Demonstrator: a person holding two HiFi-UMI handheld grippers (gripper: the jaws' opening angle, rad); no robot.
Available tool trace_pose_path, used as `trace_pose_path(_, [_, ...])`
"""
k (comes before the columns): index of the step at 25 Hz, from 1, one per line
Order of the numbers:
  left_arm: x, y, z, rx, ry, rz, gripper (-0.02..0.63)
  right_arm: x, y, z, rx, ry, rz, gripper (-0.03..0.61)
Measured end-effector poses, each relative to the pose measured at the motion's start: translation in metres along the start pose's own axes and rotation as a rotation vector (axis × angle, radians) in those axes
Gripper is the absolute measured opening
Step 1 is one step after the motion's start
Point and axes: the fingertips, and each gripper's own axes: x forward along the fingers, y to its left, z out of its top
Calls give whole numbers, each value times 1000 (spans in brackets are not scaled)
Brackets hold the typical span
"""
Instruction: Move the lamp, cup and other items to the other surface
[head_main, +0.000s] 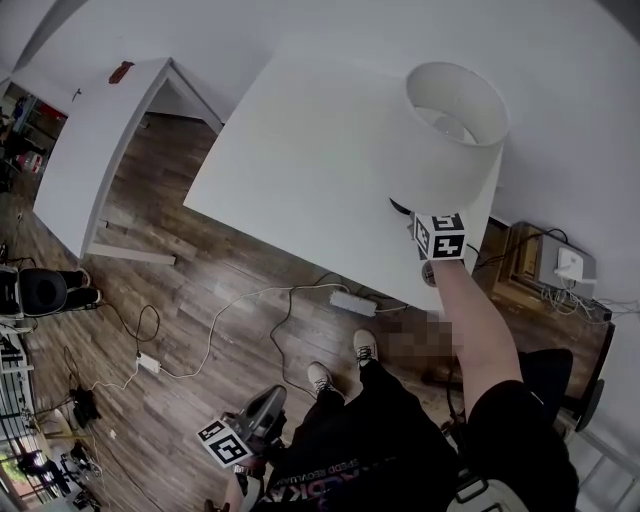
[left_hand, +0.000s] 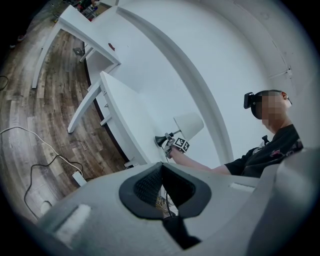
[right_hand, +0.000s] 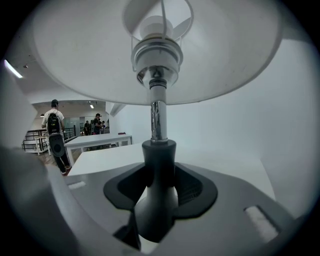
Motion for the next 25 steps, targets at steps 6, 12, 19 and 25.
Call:
trace_pose_path(6, [5, -8, -4, 15, 15, -20, -5, -19, -1, 18, -26, -43, 21, 158])
trace_pose_path(12, [13, -14, -6, 32, 33, -56, -5, -40, -5, 25, -51, -41, 29, 158])
trace_pose_path(19, [23, -24, -10, 61, 69, -108, -6, -70, -26, 28, -20, -52, -10, 158])
trace_pose_path(25, [20, -27, -4, 84, 105, -151, -6, -104, -44, 35, -9, -61, -83, 158])
